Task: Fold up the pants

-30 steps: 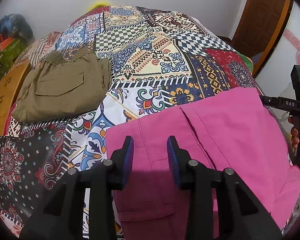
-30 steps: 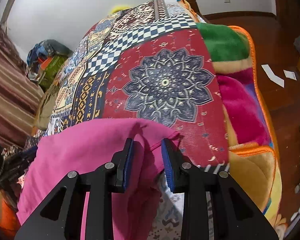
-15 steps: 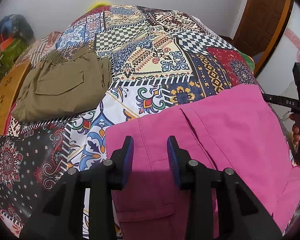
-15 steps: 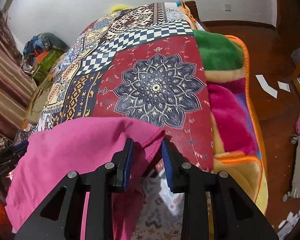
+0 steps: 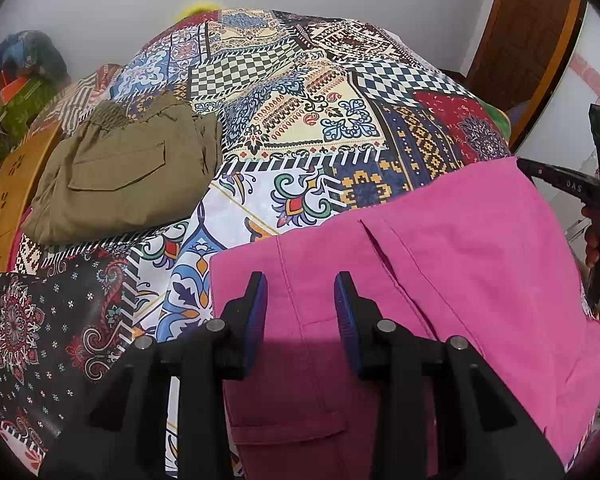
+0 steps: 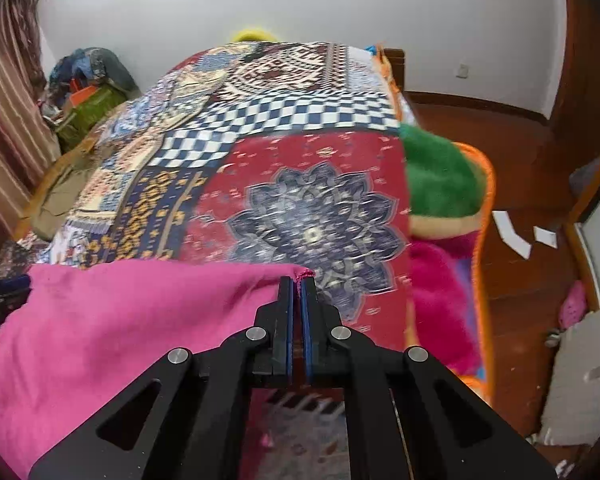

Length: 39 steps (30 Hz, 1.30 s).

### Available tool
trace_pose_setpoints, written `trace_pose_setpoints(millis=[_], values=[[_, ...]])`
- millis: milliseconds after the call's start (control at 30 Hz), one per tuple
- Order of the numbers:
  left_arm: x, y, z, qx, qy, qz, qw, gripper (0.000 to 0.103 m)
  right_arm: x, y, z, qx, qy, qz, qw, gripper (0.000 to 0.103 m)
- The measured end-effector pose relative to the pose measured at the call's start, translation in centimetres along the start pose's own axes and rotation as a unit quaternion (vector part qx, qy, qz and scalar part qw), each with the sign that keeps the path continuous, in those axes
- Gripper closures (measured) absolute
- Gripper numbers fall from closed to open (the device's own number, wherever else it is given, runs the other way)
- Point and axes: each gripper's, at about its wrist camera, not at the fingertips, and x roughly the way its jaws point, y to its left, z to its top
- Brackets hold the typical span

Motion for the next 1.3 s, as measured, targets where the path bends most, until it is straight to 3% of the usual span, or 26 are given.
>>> trace_pose_setpoints(millis=[133,233,367,400,500,567,700,767,800,933,1067,1233,1300], values=[[0.1,-0.1,0.0,0.003,0.001,0.004,1.0,0.067,0.0,-1.4,0.2,0.013,-0.002,-0.035,0.999,0.101],[0.1,-0.2,0.0,0.005,0.001,0.007,1.0,0.067,-1.8,-3.1,0.1,0.076,0.001,0.017,0.997,0.101],[0.1,-0.5,0.0,0.01,0.001,0.013,0.9999,0.067,-4.8,-1.2,-1.4,0.039,0.004,0.029,0.999,0.099],[0.1,-0.6,-0.1,0.012,0.0,0.017,0.9998,0.067,-5.1,-0.6,-1.8,0.031,0.01,0.034,0.999,0.095],[0.0,-0.8,-0.1,0.016,-0.003,0.024,0.9996,0.067,-5.1,1.1,-3.4,0.023,0.037,0.056,0.997,0.068],[-0.1,-0.8,-0.2,0.016,-0.004,0.025,0.9995,0.067,-4.6,1.9,-4.6,0.019,0.049,0.066,0.996,0.062],[-0.1,-0.7,-0.2,0.016,-0.003,0.025,0.9995,0.067,-2.8,2.7,-5.4,0.025,0.063,0.071,0.995,0.062],[-0.1,-0.7,-0.3,0.016,-0.004,0.025,0.9995,0.067,-2.4,2.9,-5.6,0.036,0.068,0.094,0.993,0.078],[-0.1,-0.7,-0.3,0.016,-0.004,0.025,0.9996,0.067,-2.2,3.1,-5.6,0.033,0.072,0.1,0.992,0.095],[-0.1,-0.6,-0.3,0.013,-0.005,0.022,0.9997,0.067,-3.3,4.3,-5.7,-0.008,0.053,0.069,0.996,0.097],[-0.1,-0.6,-0.3,0.012,-0.006,0.021,0.9997,0.067,-4.3,3.6,-5.9,-0.009,0.044,0.048,0.998,0.098],[-0.2,-0.6,-0.2,0.012,-0.006,0.02,0.9997,0.066,-3.8,1.5,-6.5,-0.005,0.06,-0.022,0.998,0.099],[-0.8,-0.5,-0.3,0.015,-0.009,0.026,0.9995,0.066,-4.6,0.4,-6.6,0.008,0.065,-0.028,0.997,0.099]])
